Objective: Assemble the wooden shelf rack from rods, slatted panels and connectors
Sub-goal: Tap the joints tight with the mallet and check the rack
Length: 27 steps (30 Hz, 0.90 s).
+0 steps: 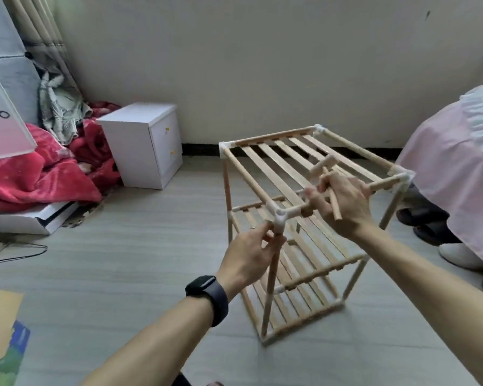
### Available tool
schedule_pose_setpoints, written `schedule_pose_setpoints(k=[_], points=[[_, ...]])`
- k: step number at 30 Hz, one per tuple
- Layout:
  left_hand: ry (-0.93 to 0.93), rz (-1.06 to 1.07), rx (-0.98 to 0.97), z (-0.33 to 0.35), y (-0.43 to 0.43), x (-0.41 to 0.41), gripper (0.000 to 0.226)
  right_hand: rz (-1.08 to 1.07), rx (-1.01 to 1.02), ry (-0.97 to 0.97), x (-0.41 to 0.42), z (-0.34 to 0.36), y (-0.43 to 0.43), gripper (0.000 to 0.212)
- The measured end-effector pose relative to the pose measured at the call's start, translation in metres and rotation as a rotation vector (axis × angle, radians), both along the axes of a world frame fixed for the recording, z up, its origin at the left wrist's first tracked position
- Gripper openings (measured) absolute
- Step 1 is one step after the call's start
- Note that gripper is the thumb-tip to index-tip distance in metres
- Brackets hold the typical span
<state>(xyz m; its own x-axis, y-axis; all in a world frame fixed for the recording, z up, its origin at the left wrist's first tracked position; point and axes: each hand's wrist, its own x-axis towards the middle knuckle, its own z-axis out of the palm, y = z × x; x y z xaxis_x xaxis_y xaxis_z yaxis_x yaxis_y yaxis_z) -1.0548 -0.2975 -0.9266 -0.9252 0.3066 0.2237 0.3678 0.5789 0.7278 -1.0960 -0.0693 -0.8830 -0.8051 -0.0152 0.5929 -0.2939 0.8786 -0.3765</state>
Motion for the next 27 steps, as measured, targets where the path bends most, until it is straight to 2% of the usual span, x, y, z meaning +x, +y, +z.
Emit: schedule_pose_setpoints(k=[3,6,9,11,13,16,17,19,21,23,27], points=[[0.043,-0.161,-0.110,0.006,0.046,0.017,0.026,-0.068,0.046,-0.009,0.003,0.007,0.046,0.039],[0.372,-0.202,-0.241,0.019,0.067,0.017,0.026,-0.150,0.047,-0.122,0.008,0.021,0.087,0.027],[0.725,-0.169,-0.202,0.033,0.057,0.000,0.018,-0.232,0.104,-0.276,0.015,0.042,0.111,0.018],[0.838,-0.056,-0.177,0.038,0.039,-0.023,0.024,-0.184,0.067,-0.328,0.021,0.052,0.114,0.026],[0.764,0.149,-0.175,0.041,0.019,-0.049,0.037,-0.034,0.011,-0.358,0.031,0.060,0.101,0.057],[0.463,0.469,-0.112,0.040,-0.011,-0.084,0.042,0.201,-0.182,-0.433,0.048,0.062,0.066,0.087],[0.341,0.497,-0.080,0.038,-0.019,-0.092,0.044,0.276,-0.270,-0.468,0.054,0.061,0.054,0.092],[0.108,0.408,0.024,0.031,-0.026,-0.105,0.047,0.421,-0.449,-0.539,0.065,0.057,0.035,0.100],[-0.004,0.303,0.119,0.023,-0.027,-0.105,0.049,0.582,-0.604,-0.573,0.077,0.047,0.023,0.102],[0.000,0.284,0.196,0.016,-0.026,-0.100,0.054,0.649,-0.683,-0.573,0.088,0.036,0.010,0.095],[0.073,0.233,0.252,0.001,-0.024,-0.086,0.053,0.435,-0.380,-0.319,0.088,0.009,-0.009,0.065]])
